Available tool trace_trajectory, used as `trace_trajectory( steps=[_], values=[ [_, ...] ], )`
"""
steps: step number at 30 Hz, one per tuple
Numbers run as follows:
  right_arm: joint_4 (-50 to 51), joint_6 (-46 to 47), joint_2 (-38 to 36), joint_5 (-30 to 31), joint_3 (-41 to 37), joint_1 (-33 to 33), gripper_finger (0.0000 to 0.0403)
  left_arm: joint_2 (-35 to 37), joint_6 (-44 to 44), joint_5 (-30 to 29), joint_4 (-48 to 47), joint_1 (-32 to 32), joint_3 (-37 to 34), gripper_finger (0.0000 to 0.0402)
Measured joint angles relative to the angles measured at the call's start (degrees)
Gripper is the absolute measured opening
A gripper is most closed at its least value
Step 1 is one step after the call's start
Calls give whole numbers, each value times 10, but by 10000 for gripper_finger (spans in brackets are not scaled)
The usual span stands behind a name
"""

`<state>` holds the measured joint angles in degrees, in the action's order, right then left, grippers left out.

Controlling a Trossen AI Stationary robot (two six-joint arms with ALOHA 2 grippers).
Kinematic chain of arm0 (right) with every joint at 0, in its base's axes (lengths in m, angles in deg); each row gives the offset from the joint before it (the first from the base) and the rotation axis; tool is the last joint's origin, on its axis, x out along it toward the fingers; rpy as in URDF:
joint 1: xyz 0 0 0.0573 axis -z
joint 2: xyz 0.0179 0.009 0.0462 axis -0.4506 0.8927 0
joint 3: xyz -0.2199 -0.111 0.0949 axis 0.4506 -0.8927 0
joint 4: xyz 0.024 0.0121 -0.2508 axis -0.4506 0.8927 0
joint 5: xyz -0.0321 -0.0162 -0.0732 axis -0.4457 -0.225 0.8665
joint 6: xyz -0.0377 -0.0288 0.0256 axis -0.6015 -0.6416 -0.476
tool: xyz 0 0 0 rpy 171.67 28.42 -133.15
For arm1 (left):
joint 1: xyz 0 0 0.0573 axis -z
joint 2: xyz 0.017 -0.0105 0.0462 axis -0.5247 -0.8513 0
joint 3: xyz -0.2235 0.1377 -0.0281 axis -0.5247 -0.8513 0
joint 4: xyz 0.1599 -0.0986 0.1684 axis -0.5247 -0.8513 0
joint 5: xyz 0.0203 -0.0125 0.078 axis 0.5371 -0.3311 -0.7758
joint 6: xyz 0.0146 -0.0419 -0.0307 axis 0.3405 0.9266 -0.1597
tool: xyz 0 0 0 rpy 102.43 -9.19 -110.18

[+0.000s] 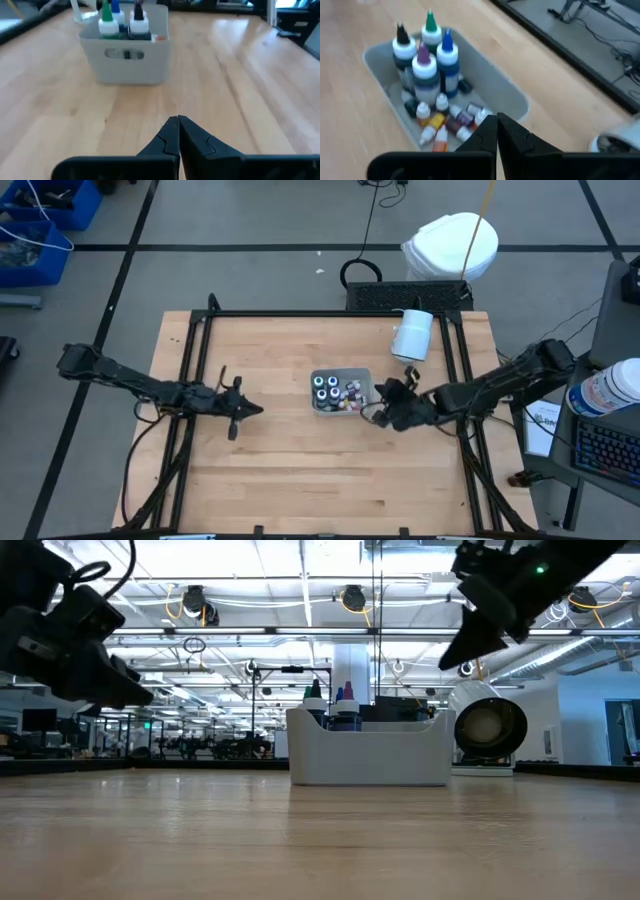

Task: Pick & Place food coloring
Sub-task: Adjust the gray bin

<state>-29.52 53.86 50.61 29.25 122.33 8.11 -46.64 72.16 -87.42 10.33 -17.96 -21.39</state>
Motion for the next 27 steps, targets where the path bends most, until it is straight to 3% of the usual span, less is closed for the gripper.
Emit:
trace_trajectory(
  steps=[9,18,27],
  values=[
    [57,120,87,45,0,-39,0,-136,12,26,144,0,0,3],
    [163,245,135,56,0,-30,0,-277,15,-5,150,0,82,2],
    [69,187,135,17,-37,-13,0,-398,13,-34,120,-7,179,1]
  ],
)
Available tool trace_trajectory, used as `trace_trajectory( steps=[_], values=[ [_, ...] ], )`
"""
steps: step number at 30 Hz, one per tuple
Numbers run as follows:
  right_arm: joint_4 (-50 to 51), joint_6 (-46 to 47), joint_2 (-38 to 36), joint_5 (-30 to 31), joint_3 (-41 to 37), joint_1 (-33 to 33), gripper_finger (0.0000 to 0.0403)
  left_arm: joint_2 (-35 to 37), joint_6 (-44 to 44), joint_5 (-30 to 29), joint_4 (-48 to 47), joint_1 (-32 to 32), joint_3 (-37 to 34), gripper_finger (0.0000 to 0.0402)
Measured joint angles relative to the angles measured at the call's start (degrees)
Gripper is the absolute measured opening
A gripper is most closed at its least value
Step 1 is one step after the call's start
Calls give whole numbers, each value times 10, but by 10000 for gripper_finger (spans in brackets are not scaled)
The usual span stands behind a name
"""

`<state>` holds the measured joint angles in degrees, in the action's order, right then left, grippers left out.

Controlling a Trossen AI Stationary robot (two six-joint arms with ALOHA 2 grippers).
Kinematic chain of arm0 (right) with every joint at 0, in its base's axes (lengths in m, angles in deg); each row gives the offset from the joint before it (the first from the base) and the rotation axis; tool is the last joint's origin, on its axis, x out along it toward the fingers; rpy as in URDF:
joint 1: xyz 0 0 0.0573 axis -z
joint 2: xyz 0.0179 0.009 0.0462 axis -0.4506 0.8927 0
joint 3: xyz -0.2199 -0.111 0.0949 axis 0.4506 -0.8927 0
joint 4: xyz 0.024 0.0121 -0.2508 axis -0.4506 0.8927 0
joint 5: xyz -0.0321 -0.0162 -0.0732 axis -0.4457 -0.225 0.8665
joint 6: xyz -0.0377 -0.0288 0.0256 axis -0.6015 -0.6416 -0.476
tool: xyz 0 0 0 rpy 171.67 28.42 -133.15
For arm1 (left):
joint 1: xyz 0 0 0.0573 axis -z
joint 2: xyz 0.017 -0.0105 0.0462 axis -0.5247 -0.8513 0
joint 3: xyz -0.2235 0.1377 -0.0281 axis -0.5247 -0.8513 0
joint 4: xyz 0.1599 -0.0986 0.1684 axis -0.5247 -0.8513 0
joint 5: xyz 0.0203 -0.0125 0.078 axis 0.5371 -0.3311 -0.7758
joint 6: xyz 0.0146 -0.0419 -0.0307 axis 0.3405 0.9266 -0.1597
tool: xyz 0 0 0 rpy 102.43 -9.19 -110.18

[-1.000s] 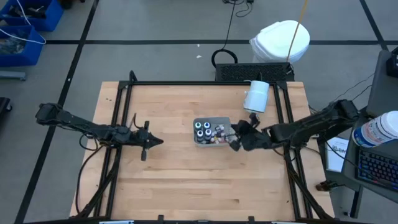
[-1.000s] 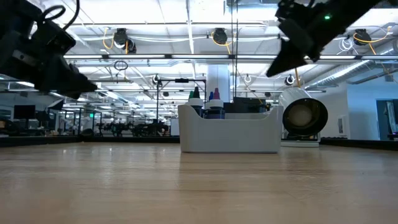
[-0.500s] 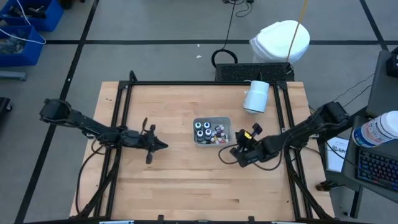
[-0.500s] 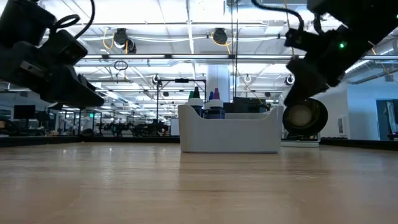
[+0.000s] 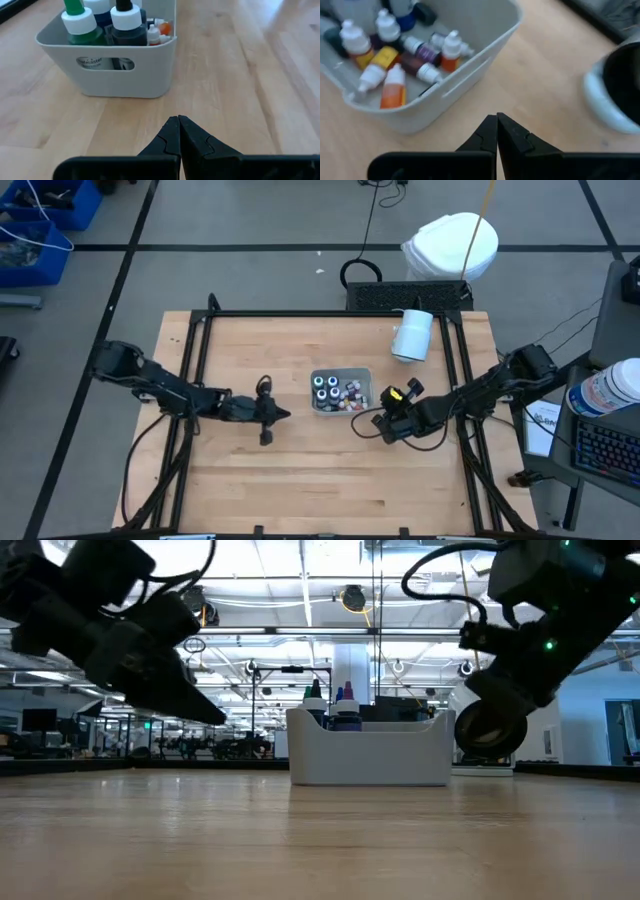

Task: Pick & Place food coloring
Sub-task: Adjust the gray bin

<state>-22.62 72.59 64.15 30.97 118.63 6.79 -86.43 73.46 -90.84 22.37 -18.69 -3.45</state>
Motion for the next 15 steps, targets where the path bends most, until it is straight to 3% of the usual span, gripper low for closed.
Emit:
trace_trajectory(
  steps=[10,15],
  values=[
    [-221,-129,0,-52,-85,13,0,-38,3,-1,-23,-26,39,1],
    [-266,-176,0,-52,-97,16,0,-38,6,-1,-33,-39,39,1]
  ],
)
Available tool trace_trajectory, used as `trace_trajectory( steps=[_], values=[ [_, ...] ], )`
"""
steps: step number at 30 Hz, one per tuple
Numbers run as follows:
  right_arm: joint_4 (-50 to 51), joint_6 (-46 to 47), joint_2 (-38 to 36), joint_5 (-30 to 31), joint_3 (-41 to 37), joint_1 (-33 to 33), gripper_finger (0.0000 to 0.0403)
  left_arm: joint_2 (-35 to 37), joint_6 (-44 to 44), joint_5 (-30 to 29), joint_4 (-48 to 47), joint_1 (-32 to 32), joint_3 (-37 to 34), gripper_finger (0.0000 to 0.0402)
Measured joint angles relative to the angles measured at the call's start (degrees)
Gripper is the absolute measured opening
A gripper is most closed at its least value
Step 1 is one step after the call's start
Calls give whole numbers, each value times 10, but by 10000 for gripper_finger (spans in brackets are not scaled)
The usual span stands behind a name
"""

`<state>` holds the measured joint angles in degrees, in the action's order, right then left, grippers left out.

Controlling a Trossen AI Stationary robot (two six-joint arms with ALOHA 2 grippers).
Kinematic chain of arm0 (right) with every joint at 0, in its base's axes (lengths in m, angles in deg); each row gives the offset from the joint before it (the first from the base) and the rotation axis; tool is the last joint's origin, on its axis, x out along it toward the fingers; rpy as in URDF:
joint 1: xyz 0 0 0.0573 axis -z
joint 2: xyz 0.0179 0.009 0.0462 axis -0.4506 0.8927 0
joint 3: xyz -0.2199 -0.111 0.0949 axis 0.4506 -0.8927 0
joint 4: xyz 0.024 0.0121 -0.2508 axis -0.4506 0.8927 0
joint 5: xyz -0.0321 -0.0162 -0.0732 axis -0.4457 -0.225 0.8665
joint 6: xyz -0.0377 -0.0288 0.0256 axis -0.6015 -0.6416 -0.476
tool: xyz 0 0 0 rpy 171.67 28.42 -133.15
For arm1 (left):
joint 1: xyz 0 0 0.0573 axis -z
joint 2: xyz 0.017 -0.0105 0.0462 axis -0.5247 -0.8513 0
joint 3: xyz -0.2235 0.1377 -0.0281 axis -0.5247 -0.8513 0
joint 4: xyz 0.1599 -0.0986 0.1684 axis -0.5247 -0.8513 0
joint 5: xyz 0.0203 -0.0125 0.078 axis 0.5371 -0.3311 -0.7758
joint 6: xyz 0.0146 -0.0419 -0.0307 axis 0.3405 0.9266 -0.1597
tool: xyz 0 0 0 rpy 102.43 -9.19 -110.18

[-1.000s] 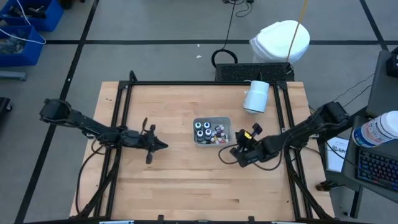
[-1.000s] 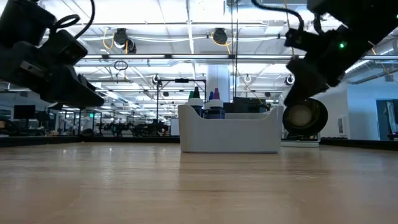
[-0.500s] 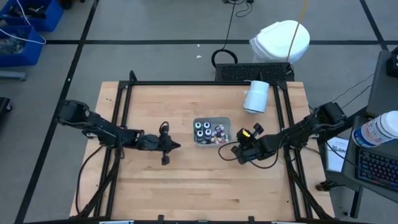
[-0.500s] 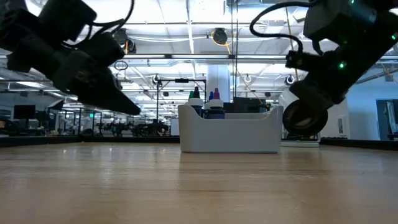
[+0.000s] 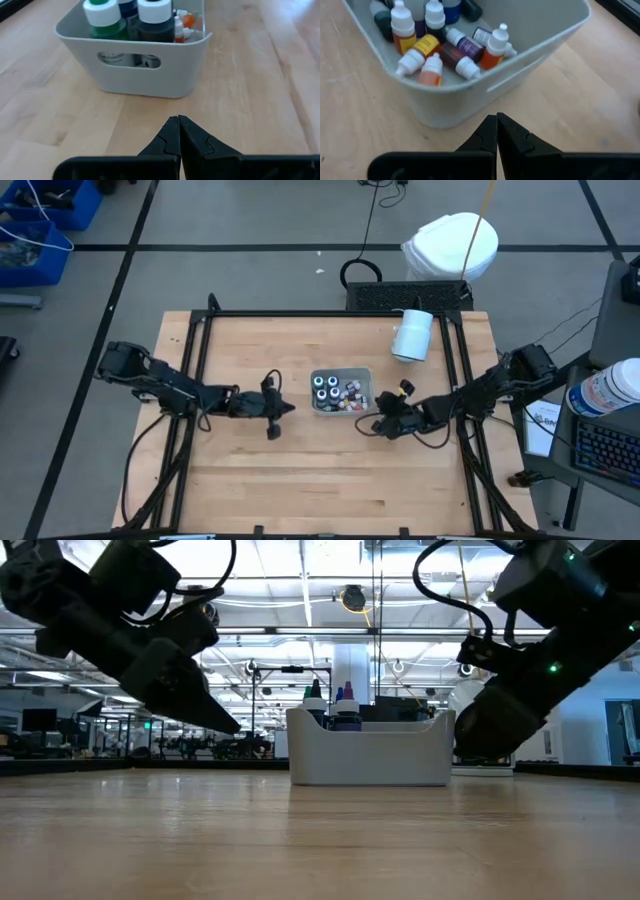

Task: Pick & Place food coloring
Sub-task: Adjust the gray bin

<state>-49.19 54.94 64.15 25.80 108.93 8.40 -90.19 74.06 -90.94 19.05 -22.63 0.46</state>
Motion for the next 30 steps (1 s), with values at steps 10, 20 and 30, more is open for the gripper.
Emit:
trace_trajectory(
  steps=[10,20,30],
  values=[
    [-95,-58,0,-1,0,5,0,-1,7,-3,29,-16,0,2],
    [-103,-63,0,0,0,7,0,-1,10,-8,31,-30,0,1],
    [-107,-103,0,-20,0,65,0,-55,7,5,63,-36,19,1]
  ],
)
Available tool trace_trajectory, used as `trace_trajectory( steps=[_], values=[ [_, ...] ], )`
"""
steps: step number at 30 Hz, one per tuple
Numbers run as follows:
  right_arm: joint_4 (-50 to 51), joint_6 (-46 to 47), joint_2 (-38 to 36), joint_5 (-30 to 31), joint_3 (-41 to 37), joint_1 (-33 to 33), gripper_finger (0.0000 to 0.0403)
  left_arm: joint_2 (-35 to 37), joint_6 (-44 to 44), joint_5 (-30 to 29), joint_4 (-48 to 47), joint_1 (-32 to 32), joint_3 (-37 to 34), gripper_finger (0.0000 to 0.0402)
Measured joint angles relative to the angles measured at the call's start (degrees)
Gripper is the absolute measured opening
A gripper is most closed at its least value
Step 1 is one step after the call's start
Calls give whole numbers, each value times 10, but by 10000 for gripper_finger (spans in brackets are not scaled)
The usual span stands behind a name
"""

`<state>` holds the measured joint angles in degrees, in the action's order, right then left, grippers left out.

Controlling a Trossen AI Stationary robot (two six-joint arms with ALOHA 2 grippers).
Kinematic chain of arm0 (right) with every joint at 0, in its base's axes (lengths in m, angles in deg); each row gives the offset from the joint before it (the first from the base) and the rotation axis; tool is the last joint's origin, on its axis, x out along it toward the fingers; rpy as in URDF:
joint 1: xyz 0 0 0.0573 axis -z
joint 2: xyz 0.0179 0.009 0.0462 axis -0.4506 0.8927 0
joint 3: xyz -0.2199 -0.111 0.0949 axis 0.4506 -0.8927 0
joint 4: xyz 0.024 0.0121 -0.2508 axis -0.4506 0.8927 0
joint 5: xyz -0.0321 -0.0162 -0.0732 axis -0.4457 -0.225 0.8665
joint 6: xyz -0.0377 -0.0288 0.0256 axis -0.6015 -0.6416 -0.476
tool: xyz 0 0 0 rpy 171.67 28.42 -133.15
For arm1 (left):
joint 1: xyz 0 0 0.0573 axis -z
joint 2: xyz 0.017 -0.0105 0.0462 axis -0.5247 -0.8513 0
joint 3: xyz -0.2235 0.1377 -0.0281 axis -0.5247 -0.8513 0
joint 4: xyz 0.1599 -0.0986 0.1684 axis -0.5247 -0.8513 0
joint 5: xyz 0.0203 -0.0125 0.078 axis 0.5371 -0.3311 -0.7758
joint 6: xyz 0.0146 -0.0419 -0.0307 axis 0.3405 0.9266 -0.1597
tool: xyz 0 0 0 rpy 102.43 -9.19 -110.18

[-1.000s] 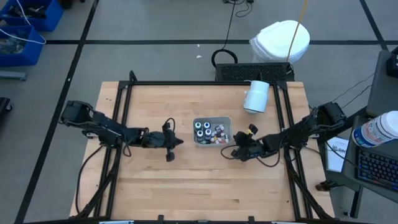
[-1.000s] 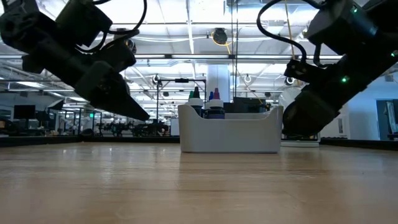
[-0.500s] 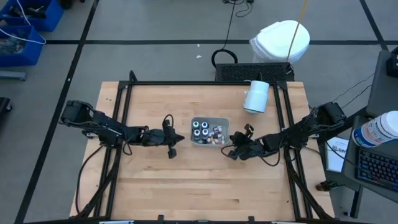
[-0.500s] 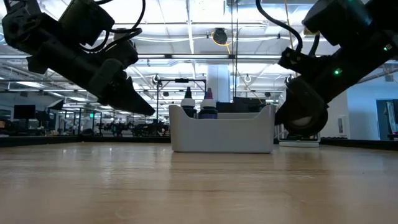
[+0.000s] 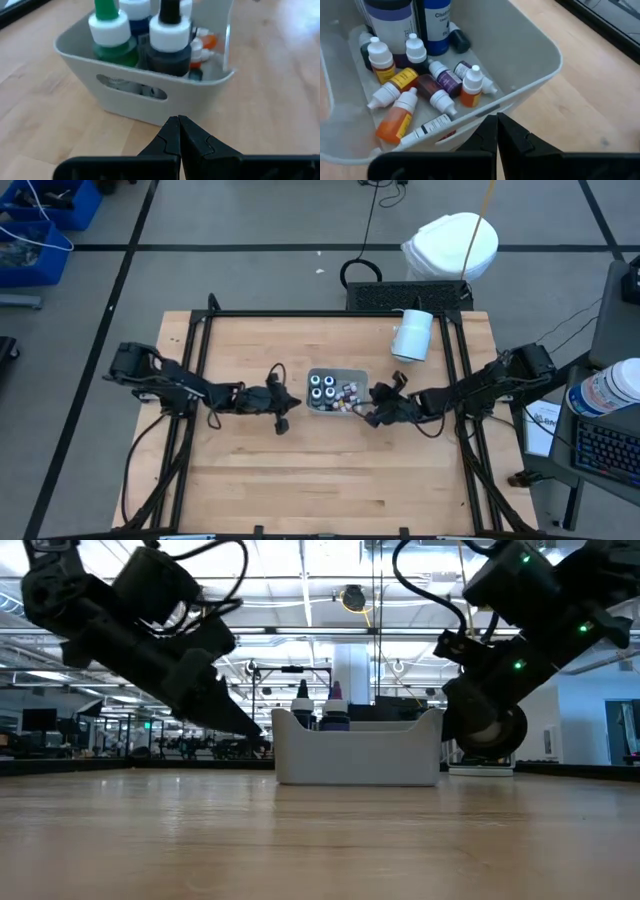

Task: Pick & Place food coloring
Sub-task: Adjust the gray bin

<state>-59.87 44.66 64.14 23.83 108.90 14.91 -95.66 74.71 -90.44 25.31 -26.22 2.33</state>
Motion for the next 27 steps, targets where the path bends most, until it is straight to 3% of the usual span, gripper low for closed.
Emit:
trace_trajectory(
  steps=[8,27],
  values=[
    [-17,-24,0,-42,0,30,0,-70,-9,20,-24,-14,47,2],
    [-57,-2,58,-85,0,34,0,-72,-14,16,-64,-16,64,2]
  ],
)
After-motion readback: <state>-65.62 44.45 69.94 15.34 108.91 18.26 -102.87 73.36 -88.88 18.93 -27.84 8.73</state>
